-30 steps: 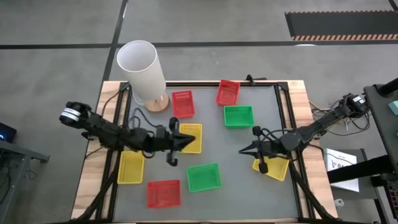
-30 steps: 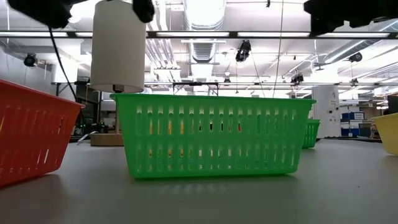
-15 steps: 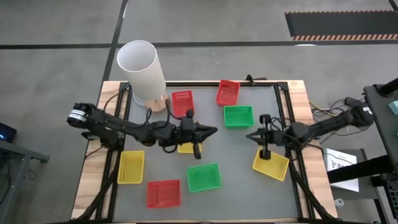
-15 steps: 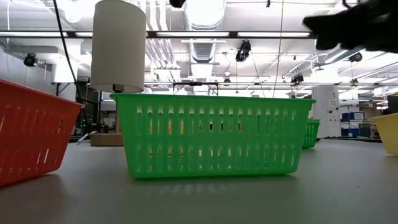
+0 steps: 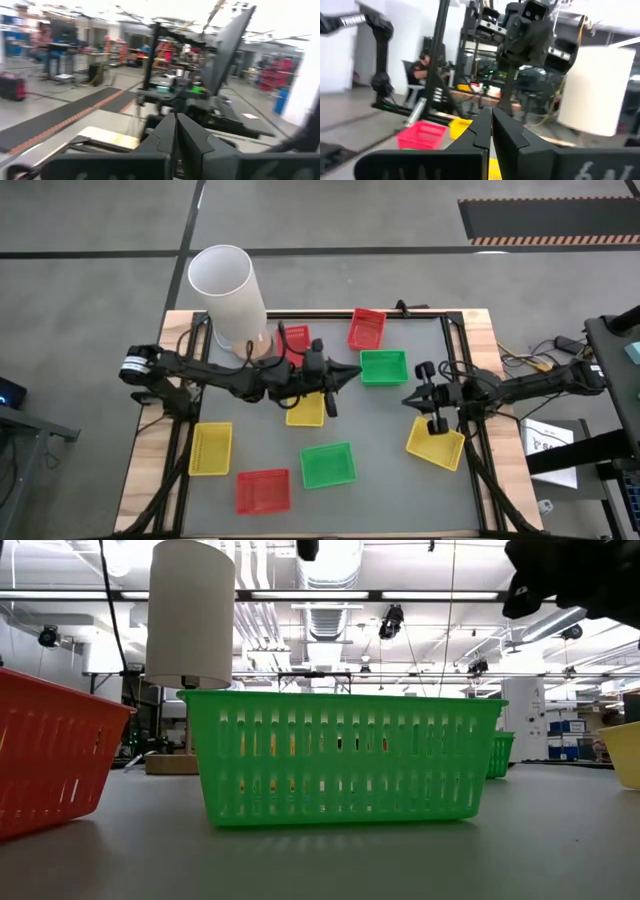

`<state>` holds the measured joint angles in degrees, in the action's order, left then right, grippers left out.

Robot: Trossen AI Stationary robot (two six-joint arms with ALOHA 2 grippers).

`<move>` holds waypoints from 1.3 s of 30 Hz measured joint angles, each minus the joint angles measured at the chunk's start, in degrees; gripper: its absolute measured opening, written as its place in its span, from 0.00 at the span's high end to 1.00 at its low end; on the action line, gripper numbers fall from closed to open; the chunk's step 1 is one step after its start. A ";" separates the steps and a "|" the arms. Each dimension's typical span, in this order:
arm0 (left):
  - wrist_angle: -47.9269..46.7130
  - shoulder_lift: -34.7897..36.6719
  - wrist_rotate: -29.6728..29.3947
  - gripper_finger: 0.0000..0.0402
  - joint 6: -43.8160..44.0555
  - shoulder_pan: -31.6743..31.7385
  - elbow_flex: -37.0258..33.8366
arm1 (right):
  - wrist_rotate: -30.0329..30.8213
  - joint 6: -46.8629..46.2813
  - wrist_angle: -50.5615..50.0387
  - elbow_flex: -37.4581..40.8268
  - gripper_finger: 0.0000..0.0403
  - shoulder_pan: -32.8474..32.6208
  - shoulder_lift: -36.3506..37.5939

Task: Stack baskets by color
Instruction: Stack the top right red basket on the top left red basket

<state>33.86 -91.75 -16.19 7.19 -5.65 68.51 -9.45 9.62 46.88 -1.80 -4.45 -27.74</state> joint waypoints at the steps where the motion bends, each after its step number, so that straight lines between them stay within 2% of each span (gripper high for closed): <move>1: 0.04 -0.39 1.50 1.00 0.01 -0.07 0.42 | 0.04 -0.30 -0.14 0.02 0.98 -0.47 0.17; 5: -0.26 -1.68 4.13 1.00 -0.08 -0.08 1.16 | 0.47 2.77 -0.39 0.40 0.98 -2.80 0.25; 8: -1.44 -2.27 4.27 1.00 -1.18 -0.06 1.29 | 4.22 4.46 0.52 0.42 0.98 -3.17 0.25; 13: -3.90 -2.35 5.34 1.00 -1.61 -0.06 1.31 | 4.97 0.11 2.48 0.42 0.98 -3.17 0.36; 15: -3.93 -2.35 7.02 1.00 -1.57 -0.04 1.31 | 4.02 -1.43 3.71 0.42 0.98 -3.17 0.36; 18: -5.07 -2.29 10.25 1.00 -1.57 -0.06 2.17 | -0.70 -2.69 5.95 0.42 0.98 -3.19 0.36; 21: -10.69 -2.29 12.20 1.00 -1.56 -0.06 4.98 | -2.42 -3.63 6.43 0.43 0.98 -3.19 0.36; 26: -20.23 -2.39 12.29 1.00 -1.76 -0.06 9.09 | -2.56 -3.75 5.34 1.07 0.98 -3.19 0.23; 39: -34.72 -2.77 12.25 1.00 -3.53 0.77 17.20 | -2.54 -6.79 5.65 1.13 0.98 -3.17 1.78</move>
<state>-0.86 -94.53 -3.95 3.66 -4.89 85.71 -11.99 2.83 52.53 -0.68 -7.62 -25.95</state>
